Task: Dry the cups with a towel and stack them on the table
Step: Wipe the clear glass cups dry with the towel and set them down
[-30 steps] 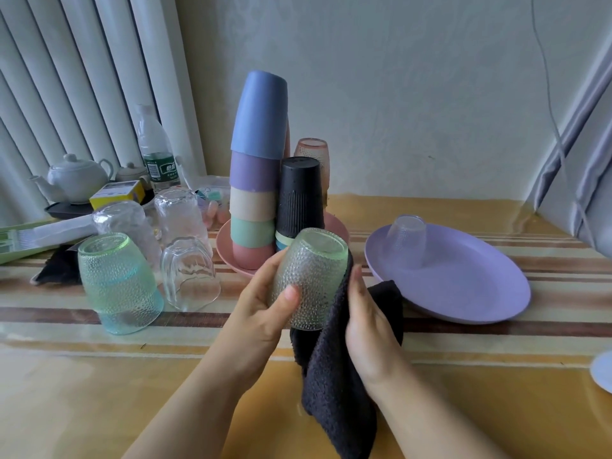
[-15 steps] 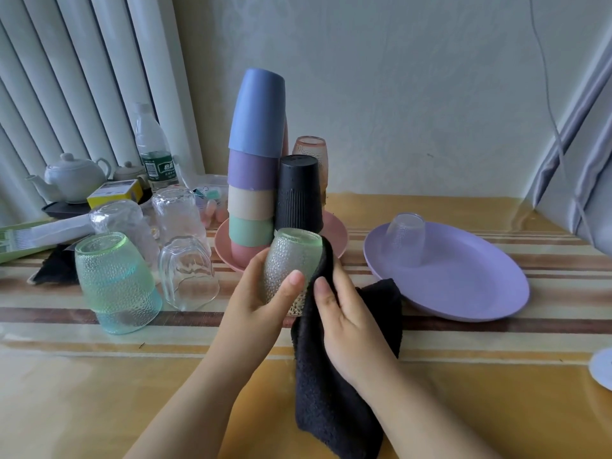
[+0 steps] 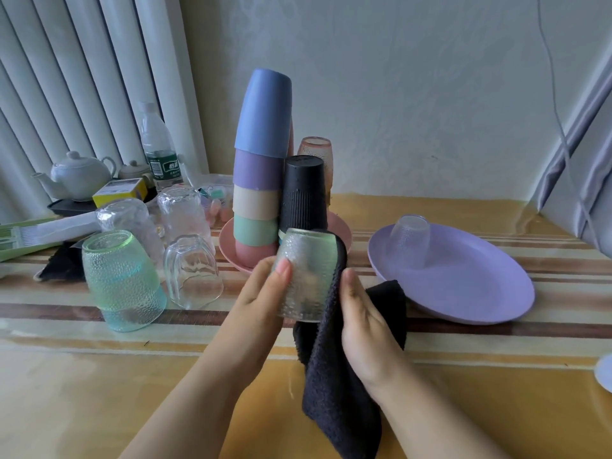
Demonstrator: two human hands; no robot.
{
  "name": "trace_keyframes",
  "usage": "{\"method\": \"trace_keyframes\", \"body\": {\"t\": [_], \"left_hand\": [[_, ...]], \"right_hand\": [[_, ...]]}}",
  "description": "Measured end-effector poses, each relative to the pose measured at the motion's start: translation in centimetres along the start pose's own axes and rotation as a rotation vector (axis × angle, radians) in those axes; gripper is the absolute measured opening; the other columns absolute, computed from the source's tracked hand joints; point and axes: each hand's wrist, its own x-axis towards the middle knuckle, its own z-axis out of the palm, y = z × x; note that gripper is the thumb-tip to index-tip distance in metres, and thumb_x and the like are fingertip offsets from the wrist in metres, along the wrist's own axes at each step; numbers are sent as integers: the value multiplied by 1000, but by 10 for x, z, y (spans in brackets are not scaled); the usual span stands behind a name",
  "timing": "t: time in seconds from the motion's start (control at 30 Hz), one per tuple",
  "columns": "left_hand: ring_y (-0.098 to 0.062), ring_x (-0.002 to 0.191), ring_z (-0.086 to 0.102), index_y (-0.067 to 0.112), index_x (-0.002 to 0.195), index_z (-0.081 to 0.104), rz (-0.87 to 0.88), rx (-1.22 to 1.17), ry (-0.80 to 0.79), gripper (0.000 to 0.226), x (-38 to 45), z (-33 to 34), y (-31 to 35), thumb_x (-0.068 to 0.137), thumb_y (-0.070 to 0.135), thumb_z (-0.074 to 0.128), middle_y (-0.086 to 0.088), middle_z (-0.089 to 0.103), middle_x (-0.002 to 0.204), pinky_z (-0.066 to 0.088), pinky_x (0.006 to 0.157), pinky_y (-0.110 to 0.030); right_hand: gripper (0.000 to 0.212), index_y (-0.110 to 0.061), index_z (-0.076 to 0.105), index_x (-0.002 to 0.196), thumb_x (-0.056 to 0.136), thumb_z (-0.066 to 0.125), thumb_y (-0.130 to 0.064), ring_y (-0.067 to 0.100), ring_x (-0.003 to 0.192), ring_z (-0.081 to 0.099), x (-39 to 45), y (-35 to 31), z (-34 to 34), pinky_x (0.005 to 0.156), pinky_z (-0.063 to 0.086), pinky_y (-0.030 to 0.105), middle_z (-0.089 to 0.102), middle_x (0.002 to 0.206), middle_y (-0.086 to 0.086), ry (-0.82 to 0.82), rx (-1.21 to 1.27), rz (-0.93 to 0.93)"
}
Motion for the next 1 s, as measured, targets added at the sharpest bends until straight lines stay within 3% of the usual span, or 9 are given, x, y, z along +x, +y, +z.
{"method": "trace_keyframes", "body": {"t": [0.07,0.13,0.23,0.33,0.47,0.63,0.73,0.87,1.0], "left_hand": [[-16,109,63,16,118,57,10,-17,47,44,3,-3,1,86,47,59,3,70,112,46,94,-34],[2,82,62,16,107,56,44,45,120,29,3,-1,3,91,41,57,15,68,85,47,74,-14],[-2,75,59,24,96,57,160,173,279,30,5,1,1,81,48,49,7,64,81,46,67,-14],[3,77,61,30,96,61,224,242,366,28,6,-2,-1,83,48,46,17,68,81,47,70,-14],[8,102,61,30,124,55,179,387,252,51,5,-4,-3,81,55,64,22,68,108,48,83,-13],[5,105,62,32,122,53,116,468,-9,48,3,-5,-2,77,38,70,24,67,111,46,82,-8],[4,110,61,24,127,52,72,475,-147,50,1,-4,-2,82,33,71,23,66,118,45,87,-9],[-3,111,63,19,127,55,44,360,-209,46,-3,-3,2,83,28,64,13,69,117,46,87,-12],[-2,108,64,20,122,58,51,257,-170,40,-6,3,1,82,24,61,13,71,114,47,83,-10]], "right_hand": [[41,-50,33,125,85,26,-55,-28,122,26,-2,-5,3,102,21,-2,36,134,-37,-42,-20,-9],[37,-53,32,122,85,29,-48,-31,119,27,-2,-5,4,95,21,-6,34,128,-43,-42,-30,-44],[45,-43,30,137,93,33,-40,-25,126,25,1,0,2,101,20,-2,32,138,-36,0,-84,-98],[49,-35,23,145,99,38,-26,-19,132,20,3,7,5,110,17,6,28,147,-27,10,-208,-161],[51,-36,26,143,99,43,-17,-13,135,24,3,12,9,113,20,14,32,149,-19,23,-268,-193],[40,-47,41,126,100,39,-15,-20,119,40,5,1,-2,95,30,1,49,129,-29,138,-146,-183],[33,-27,58,119,92,40,-23,-2,114,54,6,-1,-12,97,39,15,65,116,-16,110,-19,-193],[33,-18,62,112,89,39,-22,6,112,57,8,-5,-14,98,41,21,67,110,-10,97,-26,-241],[27,-28,63,101,91,39,-33,-7,100,58,7,-5,-12,85,39,8,68,97,-23,161,-19,-215]]}}
